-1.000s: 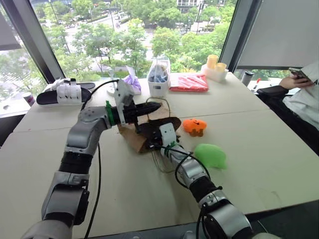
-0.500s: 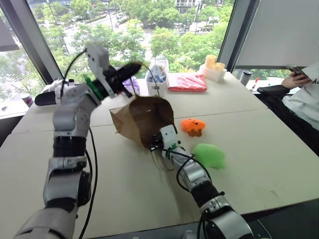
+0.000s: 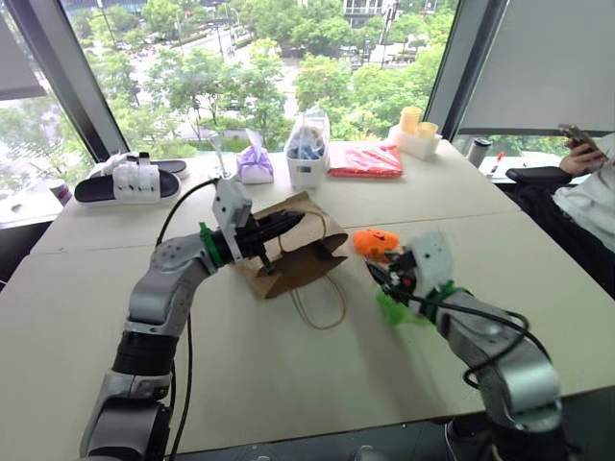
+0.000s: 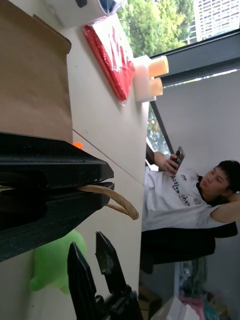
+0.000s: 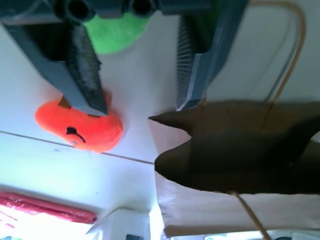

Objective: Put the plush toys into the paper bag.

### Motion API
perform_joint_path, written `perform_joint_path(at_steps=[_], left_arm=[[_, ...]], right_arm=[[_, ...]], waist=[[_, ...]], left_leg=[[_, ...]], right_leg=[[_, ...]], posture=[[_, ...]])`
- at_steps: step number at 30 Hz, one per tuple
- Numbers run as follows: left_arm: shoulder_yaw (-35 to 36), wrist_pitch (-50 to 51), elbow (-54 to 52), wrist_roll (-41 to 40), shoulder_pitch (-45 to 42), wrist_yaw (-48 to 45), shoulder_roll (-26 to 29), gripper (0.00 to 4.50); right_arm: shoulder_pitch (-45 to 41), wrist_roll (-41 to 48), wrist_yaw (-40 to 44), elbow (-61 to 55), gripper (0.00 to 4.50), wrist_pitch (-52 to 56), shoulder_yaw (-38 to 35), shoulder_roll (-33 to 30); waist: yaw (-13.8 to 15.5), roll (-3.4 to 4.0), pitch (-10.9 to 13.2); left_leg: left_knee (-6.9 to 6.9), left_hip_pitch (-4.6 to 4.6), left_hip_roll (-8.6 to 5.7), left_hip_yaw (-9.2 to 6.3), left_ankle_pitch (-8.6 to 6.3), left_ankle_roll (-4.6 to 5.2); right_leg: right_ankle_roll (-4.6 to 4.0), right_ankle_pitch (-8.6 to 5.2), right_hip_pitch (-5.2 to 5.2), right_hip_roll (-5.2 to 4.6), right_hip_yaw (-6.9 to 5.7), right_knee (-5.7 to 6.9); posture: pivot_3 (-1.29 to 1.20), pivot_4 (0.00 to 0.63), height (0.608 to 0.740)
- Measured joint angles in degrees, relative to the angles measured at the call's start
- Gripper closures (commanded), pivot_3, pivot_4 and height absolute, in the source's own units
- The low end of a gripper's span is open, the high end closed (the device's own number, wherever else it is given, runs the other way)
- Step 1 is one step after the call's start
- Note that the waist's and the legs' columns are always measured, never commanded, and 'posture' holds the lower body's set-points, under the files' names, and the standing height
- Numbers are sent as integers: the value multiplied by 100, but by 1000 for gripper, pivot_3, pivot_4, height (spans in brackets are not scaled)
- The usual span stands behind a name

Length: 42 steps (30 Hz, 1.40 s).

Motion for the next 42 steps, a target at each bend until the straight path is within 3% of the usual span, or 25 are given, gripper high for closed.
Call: perform_joint_path(at_steps=[1, 7, 16, 20, 25, 27, 32, 36, 42], left_arm=[[-2, 0, -1, 0, 1, -3, 5, 4500], [-3, 4, -9, 0, 1, 84, 29, 4500], [-3, 137, -128, -72, -96, 268, 13, 4500], [1, 137, -128, -96, -129, 367, 17, 4500], [2, 136, -128, -105, -194, 408, 20, 4500], [2, 136, -128, -106, -194, 442, 20, 4500], [9, 156, -127, -127, -217, 538, -23, 4500], [-2, 240, -135, -187, -311, 593, -120, 4500], [4, 464, -266, -373, -312, 670, -224, 4500]], right_arm=[[82, 61, 17, -190, 28, 180, -102, -80], [715, -68, -204, -105, 28, 423, -70, -302], [743, -860, -693, 1213, 28, -634, 634, -422], [694, -1096, -729, 1451, 1138, -934, 744, -466], [647, -1158, -675, 1468, 3702, -1054, 712, -468], [645, -1139, -595, 1398, 4453, -1024, 660, -471], [-28, -468, -158, 751, 4453, -435, 486, -162], [-821, -144, -72, 637, 4453, -282, 842, 391], [-1167, -309, -185, 2129, 4453, -1039, 1667, 1127]], waist=[[24, 0, 0], [58, -1, 0], [48, -1, -1], [52, -1, -1], [49, -1, -1], [50, -2, -1], [14, -2, 0], [30, -1, -1], [34, -4, -1]], left_leg=[[1, 2, 0, 0, 0, 0], [10, 3, -2, 3, -1, 2], [9, 5, -2, 3, -1, 2], [9, 5, -2, 2, -1, 2], [9, 5, -2, 2, -1, 2], [9, 5, -2, 2, -1, 2], [8, 9, 3, -1, -1, 2], [5, 9, 4, -3, -1, 1], [5, 7, 0, -3, 3, -5]], right_leg=[[0, 0, 6, 0, -2, 0], [0, 0, 35, 0, -15, -30], [0, 0, 37, 0, -15, -34], [0, 0, 38, 0, -16, -35], [0, 0, 39, 0, -16, -36], [0, 0, 39, 0, -16, -36], [-1, 1, 39, 5, -16, -34], [-2, 2, 39, 7, -19, -37], [-2, 2, 39, 2, -17, -42]], posture=[[0, 150, 740], [0, 150, 740], [0, 150, 740], [0, 150, 740], [0, 150, 740], [0, 150, 740], [0, 150, 740], [0, 150, 740], [0, 150, 740]])
